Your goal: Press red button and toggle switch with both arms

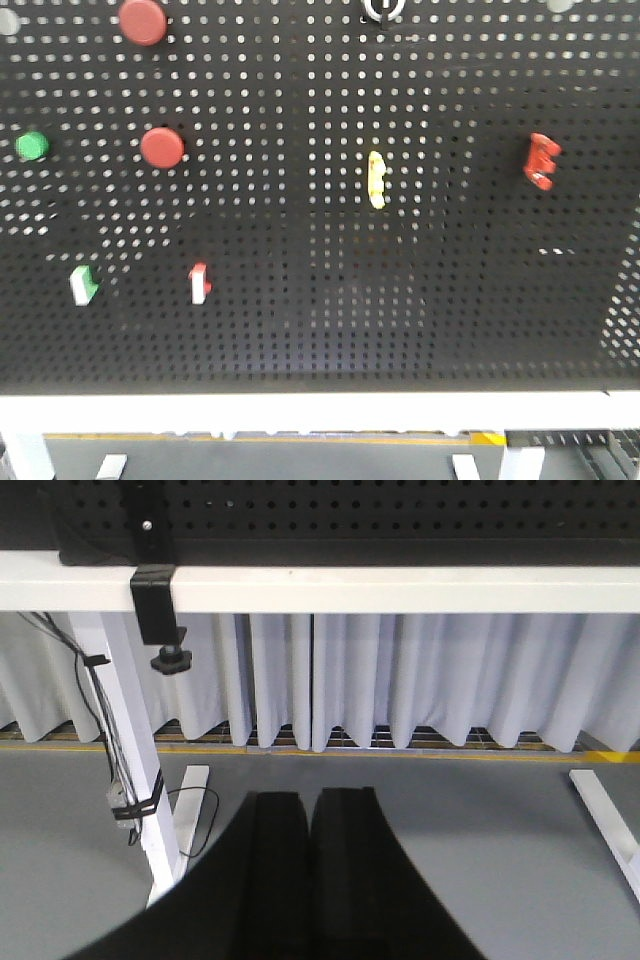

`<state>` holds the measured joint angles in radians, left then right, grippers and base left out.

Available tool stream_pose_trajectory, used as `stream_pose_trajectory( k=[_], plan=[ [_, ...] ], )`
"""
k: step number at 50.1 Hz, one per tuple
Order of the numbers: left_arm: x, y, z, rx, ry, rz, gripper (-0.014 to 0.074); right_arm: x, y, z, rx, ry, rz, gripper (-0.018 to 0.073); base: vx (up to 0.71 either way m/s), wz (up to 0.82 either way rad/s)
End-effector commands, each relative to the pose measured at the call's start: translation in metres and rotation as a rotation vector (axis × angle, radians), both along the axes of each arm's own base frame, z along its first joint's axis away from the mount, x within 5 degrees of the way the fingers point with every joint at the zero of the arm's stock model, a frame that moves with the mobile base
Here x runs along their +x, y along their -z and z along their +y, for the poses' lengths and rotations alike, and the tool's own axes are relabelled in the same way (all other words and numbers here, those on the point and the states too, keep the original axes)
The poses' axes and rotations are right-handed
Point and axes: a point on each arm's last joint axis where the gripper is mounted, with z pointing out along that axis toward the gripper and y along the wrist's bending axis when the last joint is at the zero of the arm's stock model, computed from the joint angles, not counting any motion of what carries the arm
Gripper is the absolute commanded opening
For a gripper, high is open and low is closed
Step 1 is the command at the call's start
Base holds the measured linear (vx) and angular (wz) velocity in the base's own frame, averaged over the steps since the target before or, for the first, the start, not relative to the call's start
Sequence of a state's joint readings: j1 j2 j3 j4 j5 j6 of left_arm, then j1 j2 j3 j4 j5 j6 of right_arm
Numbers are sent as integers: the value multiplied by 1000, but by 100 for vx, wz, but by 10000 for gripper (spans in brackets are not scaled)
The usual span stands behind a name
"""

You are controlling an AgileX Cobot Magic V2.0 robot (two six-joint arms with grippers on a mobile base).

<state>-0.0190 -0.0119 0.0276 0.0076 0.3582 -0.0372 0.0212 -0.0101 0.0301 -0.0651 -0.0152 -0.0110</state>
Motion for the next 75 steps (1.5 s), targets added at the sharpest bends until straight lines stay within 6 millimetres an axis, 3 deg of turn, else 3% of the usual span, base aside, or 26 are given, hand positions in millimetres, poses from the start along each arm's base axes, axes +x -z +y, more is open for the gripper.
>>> stream_pose_trajectory(
  k=[1,46,53,58,70,75],
  plan=[
    [1,2,0,-16,0,-61,2,-1,-3,0,-9,0,-72,0,26,0],
    [1,2,0,-16,0,-61,2,-1,-3,0,-9,0,-72,0,10,0],
    [2,-3,3,206,20,-113,2,-1,-3,0,-9,0,-72,0,0,0],
    [2,-3,4,261,20,-116,2,-1,-3,0,-9,0,-72,0,0,0],
    [3,-6,3,263,22,-142,2,-1,-5,0,-9,-1,-86,0,0,0],
    [3,-11,1,166,20,-204,2,-1,-7,0,-8,-2,-106,0,0,0]
  ],
)
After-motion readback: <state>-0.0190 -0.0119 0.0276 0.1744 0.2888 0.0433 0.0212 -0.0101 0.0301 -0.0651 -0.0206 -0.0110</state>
